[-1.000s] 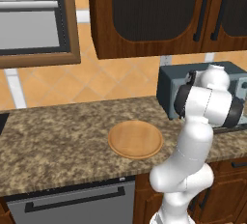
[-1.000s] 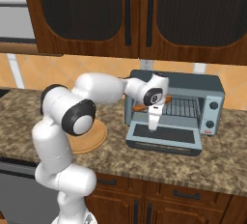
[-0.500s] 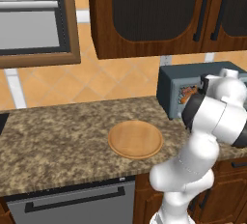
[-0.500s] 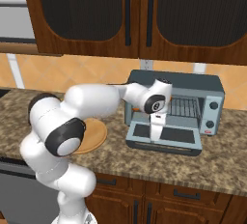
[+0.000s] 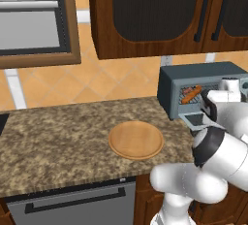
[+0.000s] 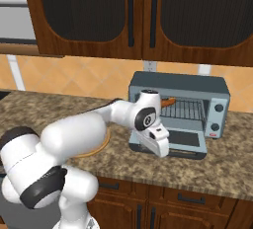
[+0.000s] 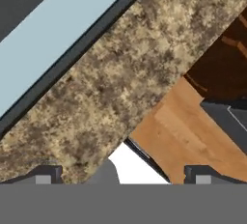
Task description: Pick up the kebab skewer and baguette bread, and place them inside the toaster oven. Close the toaster oven door and start by setting the timer.
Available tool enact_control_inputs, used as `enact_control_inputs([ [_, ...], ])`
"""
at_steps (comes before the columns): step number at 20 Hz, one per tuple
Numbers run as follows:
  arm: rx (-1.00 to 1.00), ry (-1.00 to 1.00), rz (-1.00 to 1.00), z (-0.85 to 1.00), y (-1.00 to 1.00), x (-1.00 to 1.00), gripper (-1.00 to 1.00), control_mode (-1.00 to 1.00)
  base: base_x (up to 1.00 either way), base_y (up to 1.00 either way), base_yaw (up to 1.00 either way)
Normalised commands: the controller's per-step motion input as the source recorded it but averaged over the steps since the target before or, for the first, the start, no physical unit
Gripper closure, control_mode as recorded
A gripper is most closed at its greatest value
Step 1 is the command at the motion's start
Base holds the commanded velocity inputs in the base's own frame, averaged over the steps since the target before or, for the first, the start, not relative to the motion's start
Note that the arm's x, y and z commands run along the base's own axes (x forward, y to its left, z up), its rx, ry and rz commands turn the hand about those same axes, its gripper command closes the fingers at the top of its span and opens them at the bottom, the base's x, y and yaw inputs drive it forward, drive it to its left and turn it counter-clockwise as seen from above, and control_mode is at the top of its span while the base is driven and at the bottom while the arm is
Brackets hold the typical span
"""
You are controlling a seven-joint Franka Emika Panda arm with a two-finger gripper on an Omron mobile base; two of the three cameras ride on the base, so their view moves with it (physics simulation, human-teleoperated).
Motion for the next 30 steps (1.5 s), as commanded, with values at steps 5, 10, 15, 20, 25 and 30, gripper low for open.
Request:
enact_control_inputs([
  [5, 0.07, 0.00, 0.62, -0.21, 0.11, 0.19, -1.00, -1.00, 0.00, 0.00, 0.00],
  [10, 0.08, 0.03, 0.30, -0.39, 0.08, 0.66, -1.00, -1.00, 0.00, 0.00, 0.00],
  [15, 0.02, 0.03, 0.20, -0.40, 0.20, 0.50, -1.00, -1.00, 0.00, 0.00, 0.00],
  [20, 0.00, 0.00, 0.07, -0.15, 0.00, 0.10, -1.00, -1.00, 0.00, 0.00, 0.00],
  [25, 0.01, 0.00, 0.00, -0.15, 0.00, -0.12, -1.00, -1.00, 0.00, 0.00, 0.00],
  [30, 0.01, 0.00, 0.00, -0.13, 0.00, -0.05, -1.00, -1.00, 0.00, 0.00, 0.00],
])
